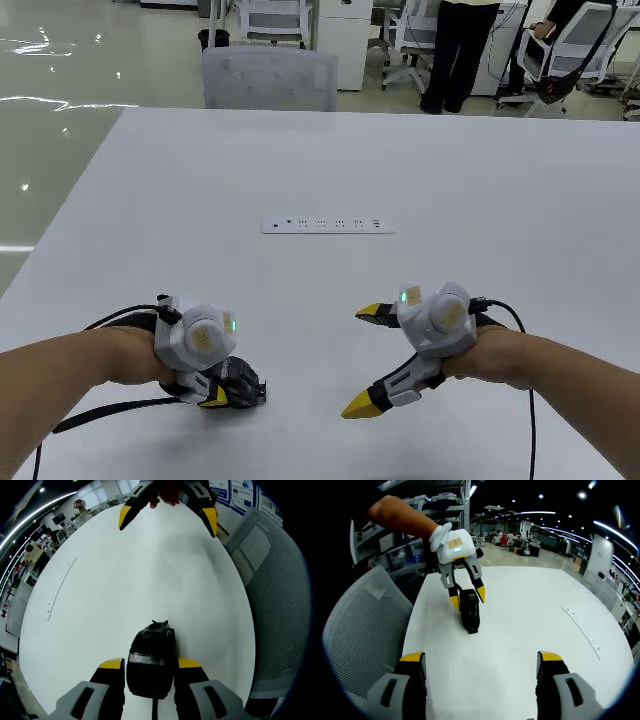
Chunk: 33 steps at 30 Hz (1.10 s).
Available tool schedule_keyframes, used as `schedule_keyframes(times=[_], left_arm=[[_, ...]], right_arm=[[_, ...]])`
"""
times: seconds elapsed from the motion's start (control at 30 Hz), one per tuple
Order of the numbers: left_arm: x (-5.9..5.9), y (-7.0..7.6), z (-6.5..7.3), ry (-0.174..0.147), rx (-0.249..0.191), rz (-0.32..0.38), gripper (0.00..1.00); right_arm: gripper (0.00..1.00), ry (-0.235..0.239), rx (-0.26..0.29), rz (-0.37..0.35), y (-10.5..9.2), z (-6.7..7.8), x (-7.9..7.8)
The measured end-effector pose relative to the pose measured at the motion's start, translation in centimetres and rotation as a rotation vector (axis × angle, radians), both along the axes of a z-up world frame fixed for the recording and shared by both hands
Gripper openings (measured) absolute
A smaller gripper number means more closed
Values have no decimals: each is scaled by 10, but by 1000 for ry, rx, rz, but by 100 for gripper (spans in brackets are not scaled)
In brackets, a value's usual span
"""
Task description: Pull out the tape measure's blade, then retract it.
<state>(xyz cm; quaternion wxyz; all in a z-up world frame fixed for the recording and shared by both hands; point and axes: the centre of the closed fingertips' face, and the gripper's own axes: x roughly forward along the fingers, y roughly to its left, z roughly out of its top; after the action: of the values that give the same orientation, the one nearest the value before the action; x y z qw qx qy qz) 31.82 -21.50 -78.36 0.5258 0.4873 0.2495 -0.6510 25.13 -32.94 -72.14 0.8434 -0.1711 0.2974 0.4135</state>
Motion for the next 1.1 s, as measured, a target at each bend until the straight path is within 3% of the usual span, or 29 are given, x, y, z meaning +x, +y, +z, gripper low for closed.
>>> schedule_keyframes(times=[0.23,0.33,0.4,0.63,0.83,0.93,1.03,1.1], left_arm=[[-1,0,0,15,3,-29,33],[-1,0,0,23,3,-27,32],[-1,0,-1,14,12,-27,32],[0,1,-1,30,7,-22,32],[0,1,-2,32,6,-22,32],[0,1,-2,33,4,-27,32],[0,1,-1,33,0,-26,32],[0,1,-1,32,0,-26,32]], right_arm=[[90,12,-5,33,21,-9,13],[82,29,-20,57,27,-17,14],[82,30,-27,63,31,-20,17],[74,35,-48,83,46,-33,28],[70,59,-62,125,61,-47,29],[60,67,-69,135,66,-53,31],[57,70,-64,138,71,-56,29],[54,73,-91,150,71,-61,26]])
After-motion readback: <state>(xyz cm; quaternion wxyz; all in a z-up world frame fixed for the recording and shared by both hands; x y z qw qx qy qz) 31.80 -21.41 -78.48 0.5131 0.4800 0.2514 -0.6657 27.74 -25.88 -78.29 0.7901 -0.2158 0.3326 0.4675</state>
